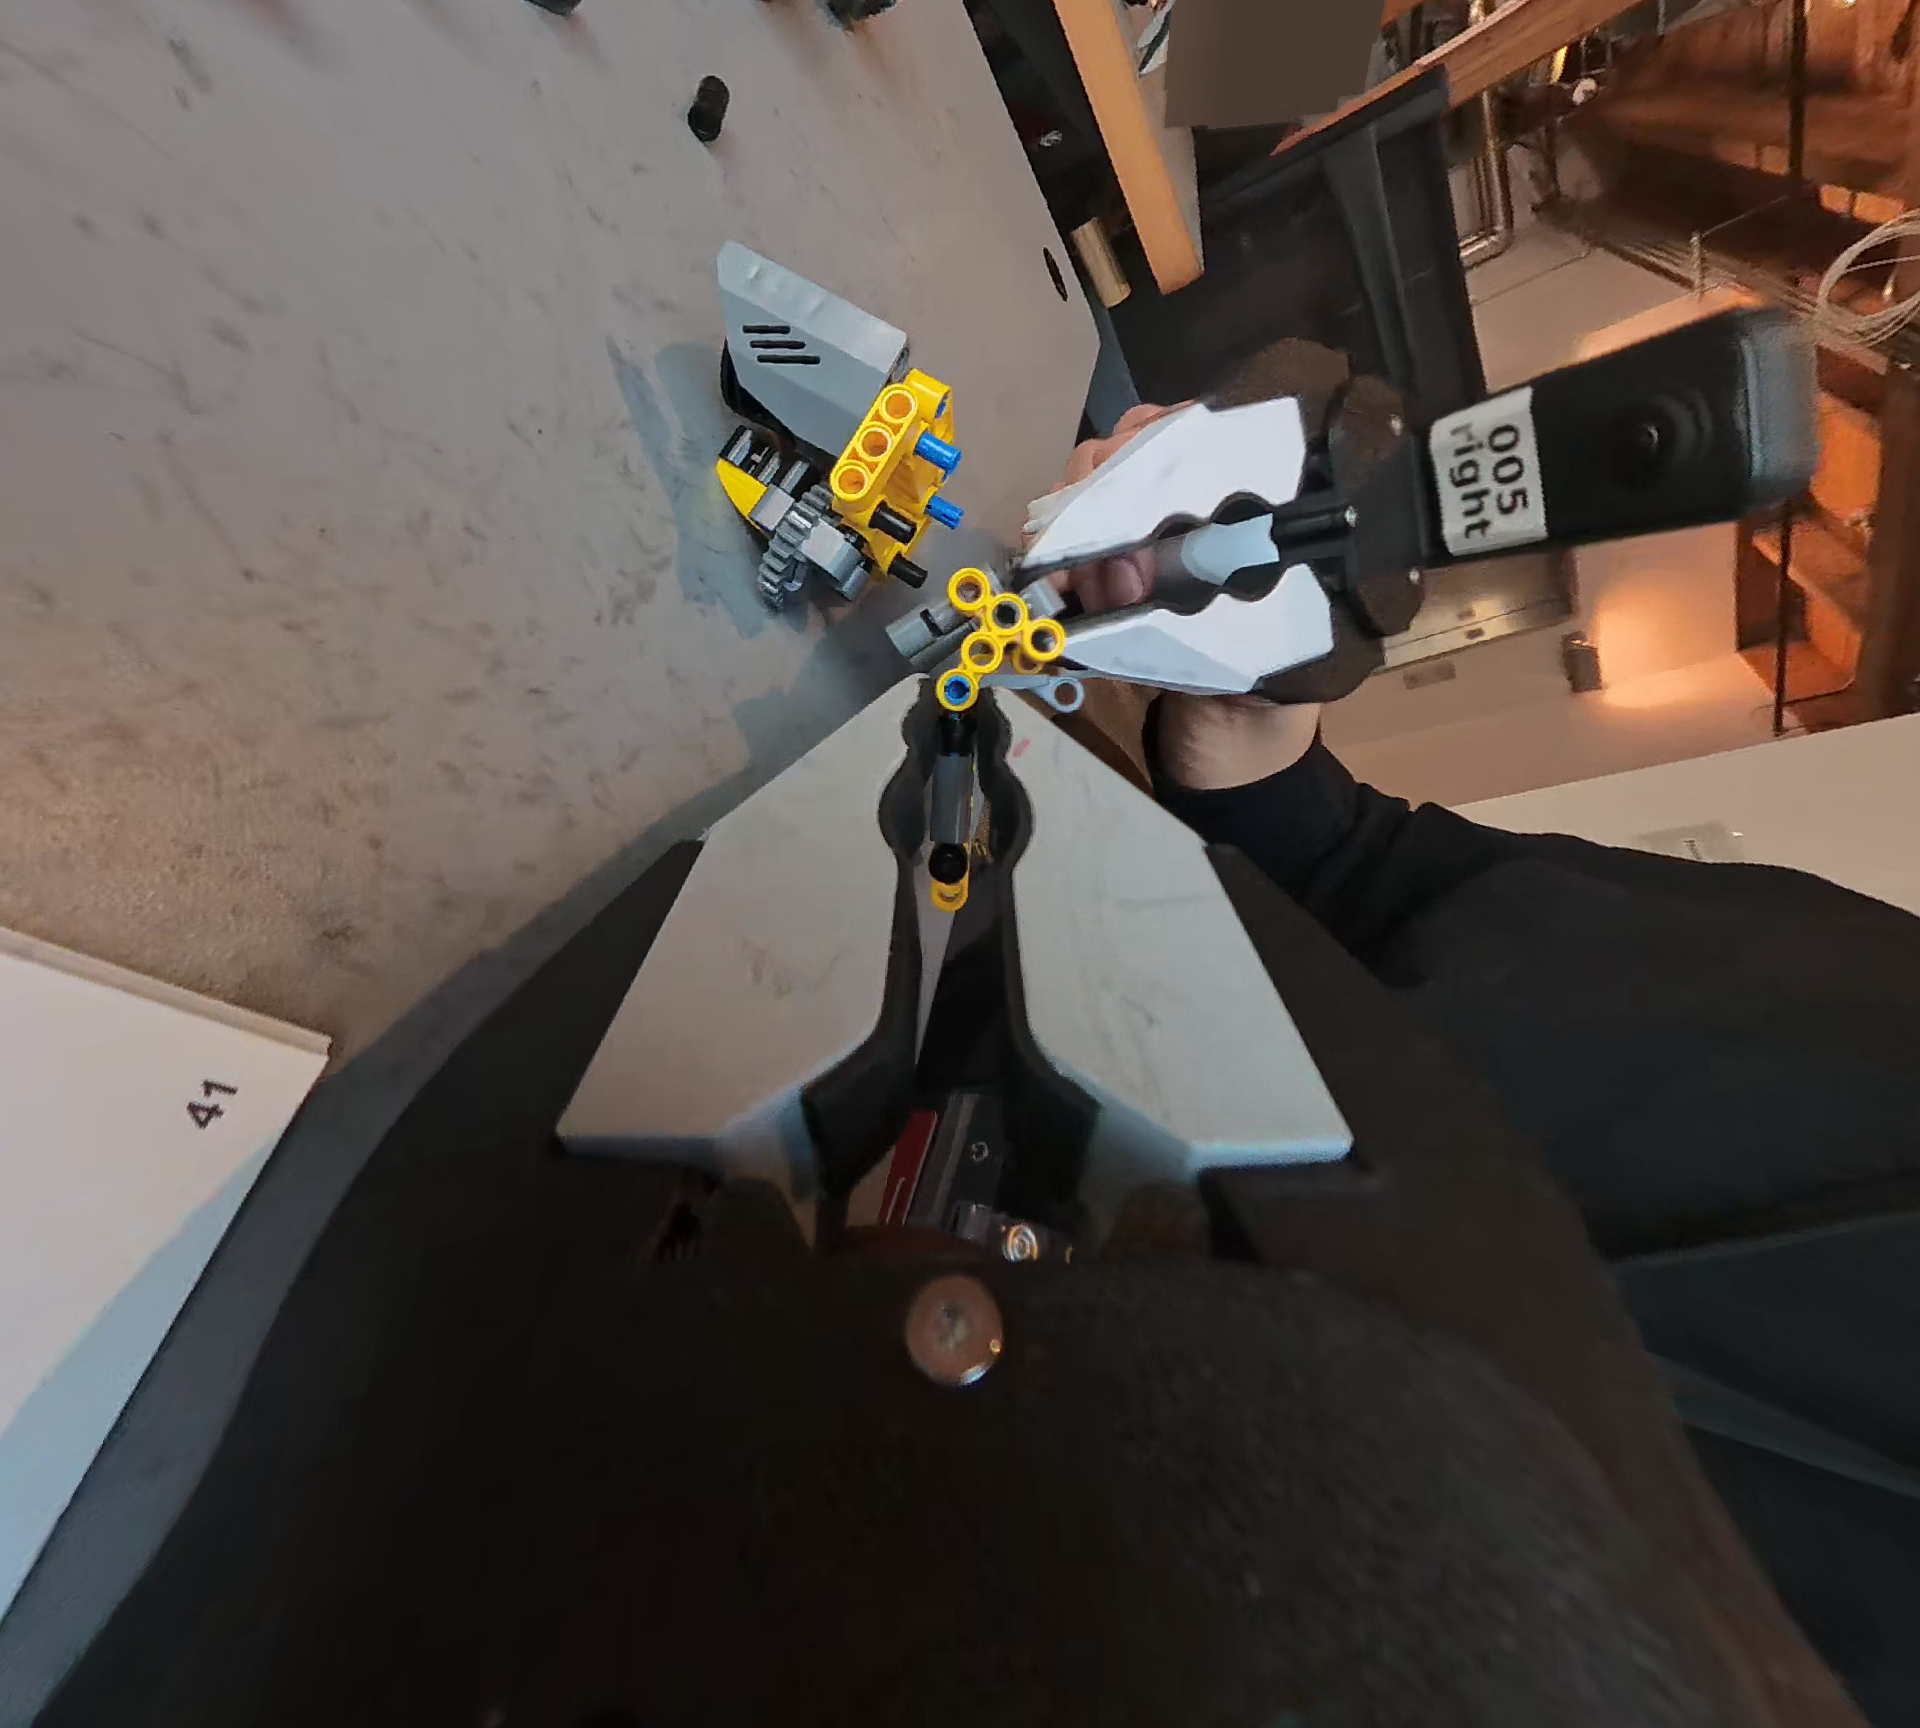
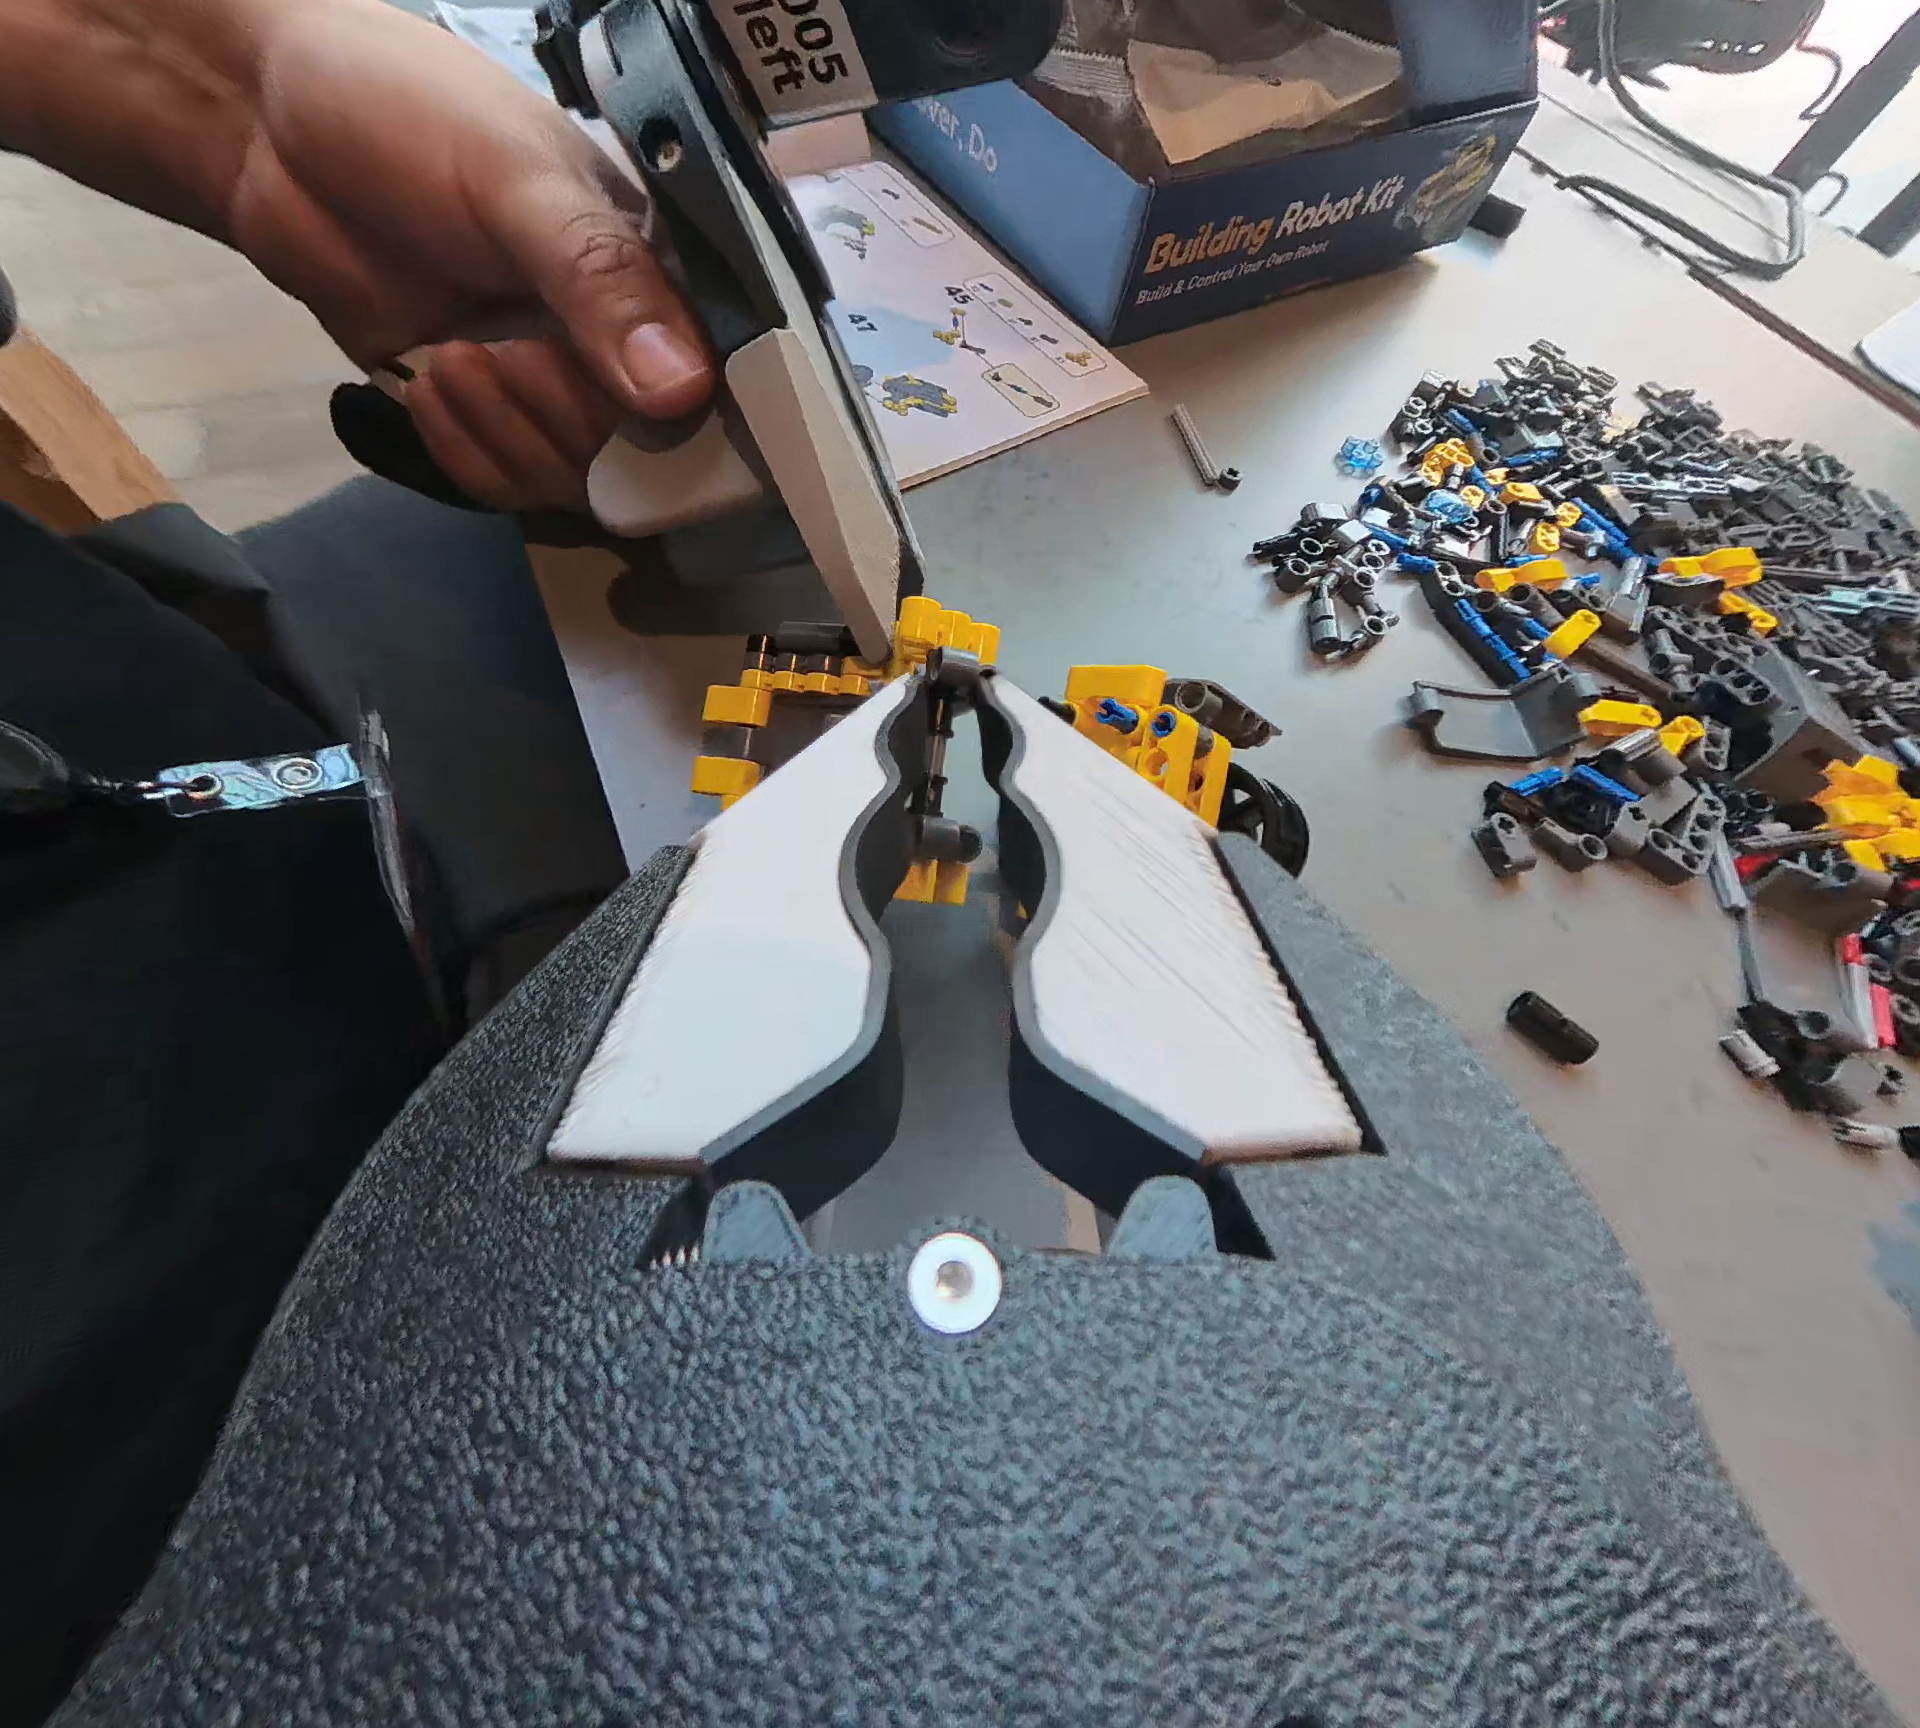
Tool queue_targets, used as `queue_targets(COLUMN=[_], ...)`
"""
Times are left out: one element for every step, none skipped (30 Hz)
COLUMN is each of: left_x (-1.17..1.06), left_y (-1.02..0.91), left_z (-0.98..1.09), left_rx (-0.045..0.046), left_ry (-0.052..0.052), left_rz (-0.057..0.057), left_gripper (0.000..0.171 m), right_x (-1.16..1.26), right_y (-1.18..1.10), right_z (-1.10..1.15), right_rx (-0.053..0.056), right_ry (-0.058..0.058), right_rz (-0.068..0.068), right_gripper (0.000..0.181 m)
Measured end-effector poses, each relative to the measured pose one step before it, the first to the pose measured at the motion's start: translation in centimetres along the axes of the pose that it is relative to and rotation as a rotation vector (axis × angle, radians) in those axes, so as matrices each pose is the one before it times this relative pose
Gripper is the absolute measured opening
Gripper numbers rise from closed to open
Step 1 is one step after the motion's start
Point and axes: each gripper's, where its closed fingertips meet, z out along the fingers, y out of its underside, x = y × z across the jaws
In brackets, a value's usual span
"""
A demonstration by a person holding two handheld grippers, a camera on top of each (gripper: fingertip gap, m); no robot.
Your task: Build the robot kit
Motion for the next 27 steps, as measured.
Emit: queue_targets(left_x=[-0.017,0.014,-0.003,0.005,0.001,-0.037,-0.092,-0.138,-0.163,-0.092,-0.063,-0.078,-0.099,-0.069,-0.053,-0.071,-0.005,-0.015,0.024,0.046,-0.08,-0.153,-0.149,-0.188,-0.233,-0.146,-0.042], left_y=[0.014,0.024,-0.008,0.012,0.013,0.002,0.002,-0.06,-0.068,-0.014,0.009,-0.039,-0.081,-0.09,-0.083,-0.028,0.071,0.134,0.138,0.148,0.022,-0.11,-0.12,-0.138,-0.266,-0.239,-0.066], left_z=[0.029,0.026,0.012,0.005,0.016,0.006,-0.01,-0.035,-0.052,-0.053,-0.046,-0.024,-0.036,-0.06,-0.056,-0.051,0.01,0.049,0.059,0.058,0.033,-0.007,-0.017,-0.017,-0.032,-0.012,0.047], left_rx=[-0.00379,-0.00287,-0.00146,-0.00281,-0.00312,-0.00355,-0.00457,-0.0032,-0.00323,-0.00655,-0.00488,0.00171,0.00478,0.00402,0.00185,-0.00266,-0.01234,-0.01929,-0.02085,-0.02474,-0.01821,-0.01068,-0.01271,-0.0116,0.00001,0.00267,-0.00476], left_ry=[-0.0048,-0.0012,-0.0015,-0.0021,-0.0049,-0.0096,-0.013,-0.015,-0.0129,-0.0048,-0.0001,0.0005,0.0017,0.0048,0.0054,0.0057,0.0128,0.0162,0.0199,0.0216,0.0116,0.0034,0.0023,-0.0023,-0.0065,-0.004,0.0019], left_rz=[0.0089,0.0048,0.0046,0.0076,0.0114,0.0165,0.0197,0.0188,0.0161,0.011,0.0002,-0.0083,-0.0118,-0.0125,-0.0107,-0.0095,-0.0109,-0.016,-0.0184,-0.0157,-0.0112,-0.0061,-0.0011,0.0,-0.0007,-0.0007,-0.0016], left_gripper=[0.004,0.004,0.004,0.004,0.004,0.004,0.004,0.004,0.004,0.004,0.004,0.004,0.004,0.004,0.004,0.004,0.004,0.004,0.004,0.004,0.004,0.004,0.004,0.003,0.003,0.003,0.003], right_x=[0.19,0.216,0.077,-0.034,-0.161,-0.217,0.012,0.065,0.264,0.522,0.237,-0.337,-0.108,0.249,0.462,0.507,0.62,0.705,0.548,0.326,0.196,0.132,0.227,0.243,0.115,0.077,0.147], right_y=[-0.128,-0.162,-0.146,-0.074,0.046,0.054,0.065,0.13,0.077,0.056,0.071,-0.05,-0.043,0.013,0.041,0.041,0.068,0.174,0.243,0.341,0.385,0.294,0.211,0.042,-0.185,-0.278,-0.197], right_z=[-0.103,-0.13,-0.117,-0.078,-0.014,0.019,0.038,0.062,0.045,-0.006,-0.017,-0.02,-0.059,-0.148,-0.246,-0.345,-0.408,-0.422,-0.366,-0.308,-0.242,-0.146,-0.079,-0.046,-0.004,0.044,0.116], right_rx=[0.0121,0.0121,0.012,0.0071,-0.0021,-0.0035,-0.0031,-0.0078,-0.0043,-0.0027,-0.0052,0.0032,0.0016,-0.0034,-0.0014,0.0021,0.0016,-0.0054,-0.0111,-0.0182,-0.018,-0.0099,-0.0073,-0.0013,0.0093,0.0134,0.006], right_ry=[-0.0014,0.0012,-0.0068,-0.0123,-0.018,-0.0178,-0.0022,-0.0031,0.0056,0.0194,0.0029,-0.0257,-0.0042,0.0194,0.025,0.0171,0.0137,0.0134,0.0046,-0.0037,-0.0036,-0.001,0.0095,0.0097,-0.0028,-0.0139,-0.016], right_rz=[0.0188,0.0162,0.0155,0.0141,0.0085,0.0036,0.0037,0.0087,0.0185,0.0251,0.0126,-0.001,-0.006,-0.0081,-0.008,-0.0031,0.0081,0.0222,0.033,0.0323,0.021,0.0038,-0.0044,-0.0056,-0.0014,0.0047,0.0117], right_gripper=[0.01,0.014,0.015,0.014,0.011,0.006,0.005,0.0,0.0,0.0,0.0,0.0,0.001,0.007,0.011,0.012,0.014,0.018,0.027,0.033,0.034,0.035,0.036,0.037,0.036,0.036,0.037])
